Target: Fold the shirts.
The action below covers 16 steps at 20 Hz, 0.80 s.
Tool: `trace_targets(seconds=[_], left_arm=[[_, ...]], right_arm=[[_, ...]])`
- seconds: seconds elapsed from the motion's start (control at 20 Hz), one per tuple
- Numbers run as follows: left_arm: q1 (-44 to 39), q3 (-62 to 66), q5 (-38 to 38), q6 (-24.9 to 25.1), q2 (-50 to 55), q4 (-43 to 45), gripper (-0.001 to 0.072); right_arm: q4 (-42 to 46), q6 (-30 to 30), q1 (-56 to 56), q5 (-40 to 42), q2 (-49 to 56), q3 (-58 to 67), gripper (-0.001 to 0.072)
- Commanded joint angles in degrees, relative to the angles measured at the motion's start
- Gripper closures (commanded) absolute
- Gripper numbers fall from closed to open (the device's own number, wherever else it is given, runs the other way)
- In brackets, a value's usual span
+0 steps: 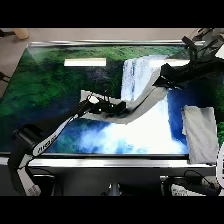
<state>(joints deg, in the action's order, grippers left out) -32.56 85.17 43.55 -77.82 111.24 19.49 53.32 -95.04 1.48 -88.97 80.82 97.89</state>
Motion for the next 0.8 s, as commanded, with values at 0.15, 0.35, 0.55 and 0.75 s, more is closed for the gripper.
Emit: trace_targets(seconds=[0.15,0.35,0.55,0.75], left_arm=[[15.4,-0.1,11.5,-5.2,-20.0,38.9,0.0684],[33.0,-0.1,17.7,-8.5,-36.0,51.3,0.0682],[40.9,-0.2,22.2,-8.4,-43.5,51.3,0.0682],[42.2,-3.8,24.0,-5.7,-43.7,51.5,0.0681]], right_arm=[[-2.1,-0.7,-14.4,17.6,6.4,0.0,0.0687],[-18.1,2.7,-26.0,33.2,20.5,0.0,0.0686],[-38.1,14.9,-30.4,38.9,31.5,0.0,0.0026],[-20.5,7.6,-21.4,17.1,27.7,0.0,0.0022]])
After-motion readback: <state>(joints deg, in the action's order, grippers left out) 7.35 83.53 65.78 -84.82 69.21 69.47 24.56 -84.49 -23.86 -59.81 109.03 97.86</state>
